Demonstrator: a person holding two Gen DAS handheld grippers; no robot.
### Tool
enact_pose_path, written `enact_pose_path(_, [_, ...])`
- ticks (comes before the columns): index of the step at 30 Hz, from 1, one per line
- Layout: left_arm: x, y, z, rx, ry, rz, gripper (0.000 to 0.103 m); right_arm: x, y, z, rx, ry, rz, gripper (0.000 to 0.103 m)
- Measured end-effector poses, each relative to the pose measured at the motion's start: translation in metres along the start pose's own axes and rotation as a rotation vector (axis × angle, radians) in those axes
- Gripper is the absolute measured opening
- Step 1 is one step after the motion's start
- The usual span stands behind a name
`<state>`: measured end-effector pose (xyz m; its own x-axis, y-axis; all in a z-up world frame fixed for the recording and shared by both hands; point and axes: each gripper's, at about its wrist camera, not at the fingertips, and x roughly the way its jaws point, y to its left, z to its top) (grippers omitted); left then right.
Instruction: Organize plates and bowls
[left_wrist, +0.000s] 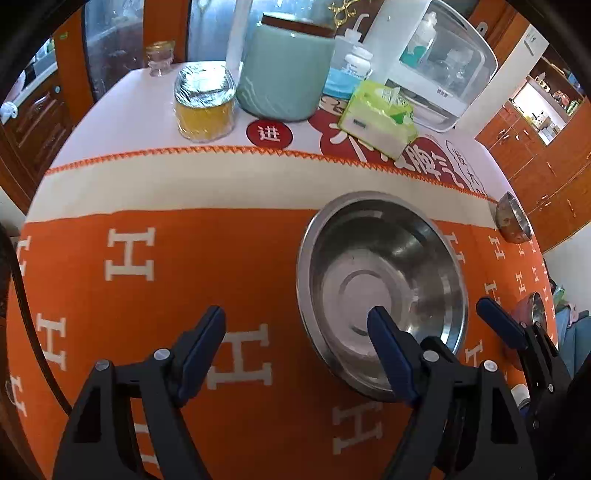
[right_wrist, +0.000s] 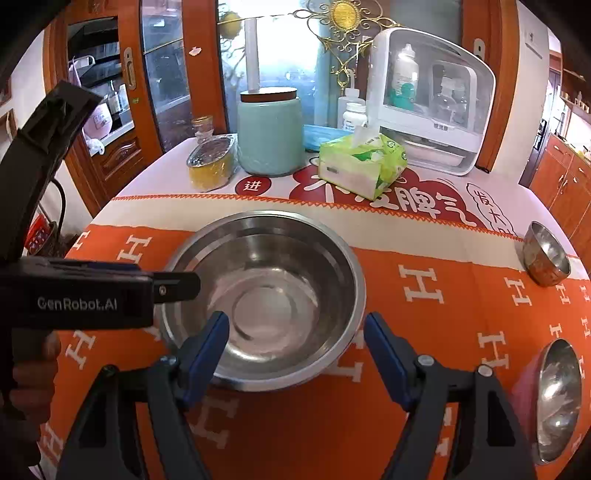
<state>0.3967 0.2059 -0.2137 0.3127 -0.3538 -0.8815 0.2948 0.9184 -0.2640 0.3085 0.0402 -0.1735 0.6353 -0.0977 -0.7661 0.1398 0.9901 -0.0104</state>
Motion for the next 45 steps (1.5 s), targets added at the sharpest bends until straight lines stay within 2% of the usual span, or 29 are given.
enact_pose_path(2, [0.005,-0.001,-0.001,0.002,0.003,-0.003,0.076,0.005,-0.002,-0.001,0.012,0.003,0.013,0.076])
enact_pose_path(6, [0.013,-0.002,-0.002,0.003,0.019,-0.005,0.064,0.007,-0.005,-0.002,0.021,-0.019,0.008,0.073])
enact_pose_path(10, [0.019,-0.001,-0.004,-0.003,0.030,-0.014,0.043,0.008,-0.008,-0.002,0.029,-0.022,-0.015,0.061])
enact_pose_path(14, [0.021,-0.002,-0.004,-0.008,0.026,-0.024,0.039,0.012,-0.013,-0.002,0.038,-0.016,-0.034,0.049])
enact_pose_path(19, [0.021,-0.008,-0.004,0.015,0.020,-0.031,0.025,0.016,-0.022,-0.004,0.071,-0.004,-0.042,0.028])
enact_pose_path(22, [0.020,-0.012,-0.003,0.034,0.019,-0.040,0.019,0.017,-0.026,-0.004,0.088,0.000,-0.029,0.025])
enact_pose_path(35, [0.013,-0.015,-0.008,0.079,0.029,-0.011,0.019,0.013,-0.030,-0.006,0.123,0.008,0.019,0.020])
enact_pose_path(45, [-0.028,-0.022,-0.020,0.106,-0.020,0.012,0.019,-0.020,-0.026,-0.008,0.126,-0.039,0.037,0.020])
